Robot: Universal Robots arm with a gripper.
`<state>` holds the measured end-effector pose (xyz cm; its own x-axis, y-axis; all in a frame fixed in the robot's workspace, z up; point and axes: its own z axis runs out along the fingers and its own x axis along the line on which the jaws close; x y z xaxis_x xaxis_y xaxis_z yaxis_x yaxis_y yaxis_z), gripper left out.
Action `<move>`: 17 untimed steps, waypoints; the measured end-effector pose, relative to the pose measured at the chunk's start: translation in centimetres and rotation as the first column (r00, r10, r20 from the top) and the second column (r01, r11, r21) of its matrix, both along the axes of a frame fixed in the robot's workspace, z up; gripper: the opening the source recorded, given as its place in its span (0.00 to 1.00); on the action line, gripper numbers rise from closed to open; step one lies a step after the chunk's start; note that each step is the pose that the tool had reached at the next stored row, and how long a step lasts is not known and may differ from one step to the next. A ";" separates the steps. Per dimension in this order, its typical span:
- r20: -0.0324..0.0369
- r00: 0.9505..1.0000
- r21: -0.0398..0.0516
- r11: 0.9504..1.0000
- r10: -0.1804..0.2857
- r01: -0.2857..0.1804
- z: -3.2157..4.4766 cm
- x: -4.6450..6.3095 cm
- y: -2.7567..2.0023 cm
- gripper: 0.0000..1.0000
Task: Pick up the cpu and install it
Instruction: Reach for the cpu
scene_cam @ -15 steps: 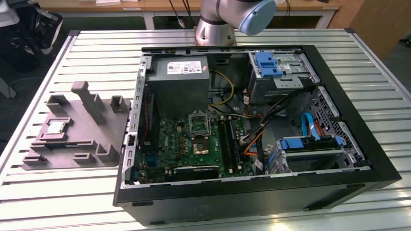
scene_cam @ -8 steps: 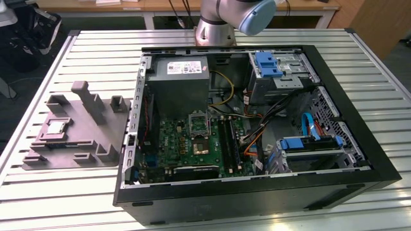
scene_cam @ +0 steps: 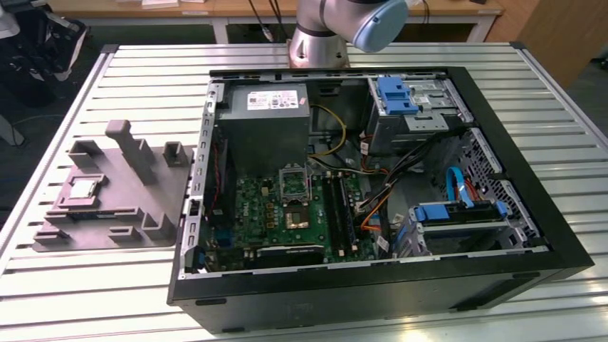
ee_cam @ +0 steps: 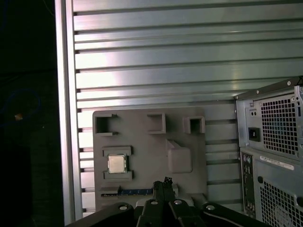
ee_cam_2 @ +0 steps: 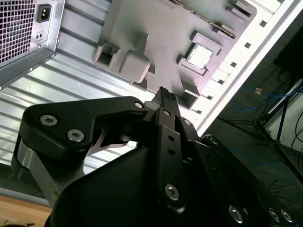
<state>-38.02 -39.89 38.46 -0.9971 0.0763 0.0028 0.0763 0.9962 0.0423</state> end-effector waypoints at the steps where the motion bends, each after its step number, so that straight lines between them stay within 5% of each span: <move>1: 0.000 1.000 0.000 1.000 0.000 0.000 0.00 -0.1 0.00 0.11; 9: 0.000 1.000 0.000 1.000 0.000 0.000 -0.03 -1.3 -0.01 0.11; 17: 0.000 1.000 0.000 1.000 0.000 0.000 -0.11 -4.0 0.00 0.11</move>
<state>-42.07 -39.89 38.35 -0.9971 0.0762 0.0027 0.0763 0.9962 0.0423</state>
